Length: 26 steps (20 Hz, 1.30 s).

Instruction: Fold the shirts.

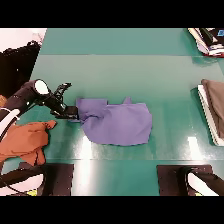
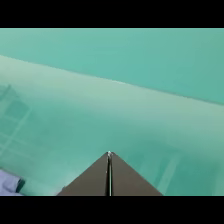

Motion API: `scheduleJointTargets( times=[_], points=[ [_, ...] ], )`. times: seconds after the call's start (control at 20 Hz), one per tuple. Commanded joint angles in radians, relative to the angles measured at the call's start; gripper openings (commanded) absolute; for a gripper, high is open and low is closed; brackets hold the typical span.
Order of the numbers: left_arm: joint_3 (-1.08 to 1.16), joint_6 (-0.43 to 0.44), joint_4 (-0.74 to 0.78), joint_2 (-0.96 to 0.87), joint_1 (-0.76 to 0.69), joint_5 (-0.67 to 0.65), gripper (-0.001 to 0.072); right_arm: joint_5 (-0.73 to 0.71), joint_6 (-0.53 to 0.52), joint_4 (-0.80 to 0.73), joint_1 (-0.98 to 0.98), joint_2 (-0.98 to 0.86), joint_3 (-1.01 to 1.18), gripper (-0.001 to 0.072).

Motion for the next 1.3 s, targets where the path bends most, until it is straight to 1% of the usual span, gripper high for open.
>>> scheduleJointTargets(
  times=[0.0, 0.05, 0.15, 0.3, 0.35, 0.4, 0.45, 0.6, 0.75, 0.9, 1.1, 1.15, 1.25],
  points=[
    [-0.032, 0.002, -0.034, 0.006, 0.002, 0.084, 0.0213, 0.037, 0.0, -0.009, 0.0, 0.0, -0.026, 0.0015],
    [-0.016, 0.002, -0.033, 0.006, 0.002, 0.082, 0.0031, 0.057, 0.0, -0.008, 0.0, 0.0, -0.057, 0.0015],
    [0.049, 0.003, -0.026, 0.006, 0.002, 0.039, 0.0031, 0.09, 0.0, -0.009, 0.0, 0.0, -0.144, 0.0014],
    [0.18, 0.004, -0.026, 0.006, 0.002, -0.031, 0.0031, 0.1, 0.0, -0.008, 0.0, -0.006, -0.328, 0.0023],
    [0.226, 0.003, -0.026, 0.006, 0.002, -0.045, 0.0031, 0.113, 0.001, -0.008, 0.0, -0.026, -0.386, 0.0156],
    [0.263, 0.003, -0.028, 0.006, 0.001, -0.047, 0.0031, 0.124, 0.001, -0.007, 0.0, -0.053, -0.435, 0.0359],
    [0.289, 0.002, -0.032, 0.006, 0.001, -0.047, 0.0031, 0.127, 0.001, 0.0, 0.002, -0.094, -0.479, 0.041],
    [0.312, 0.002, -0.035, 0.006, 0.001, -0.046, 0.0031, 0.068, 0.0, 0.034, 0.039, -0.233, -0.558, 0.041],
    [0.311, 0.002, -0.033, 0.006, 0.002, -0.047, 0.0031, 0.003, -0.003, 0.059, 0.111, -0.378, -0.56, 0.041],
    [0.311, 0.003, -0.032, 0.006, 0.001, -0.037, 0.0031, -0.003, -0.036, 0.082, 0.191, -0.494, -0.512, 0.0411],
    [0.311, 0.003, -0.031, 0.006, 0.001, -0.039, 0.0032, 0.0, -0.037, 0.081, 0.264, -0.588, -0.415, 0.0404],
    [0.311, 0.003, -0.031, 0.006, 0.002, -0.041, 0.0032, 0.004, -0.037, 0.08, 0.27, -0.601, -0.394, 0.0316],
    [0.311, 0.003, -0.031, 0.006, 0.001, -0.045, 0.0023, -0.006, -0.038, 0.072, 0.274, -0.606, -0.362, 0.0048]
  ],
)
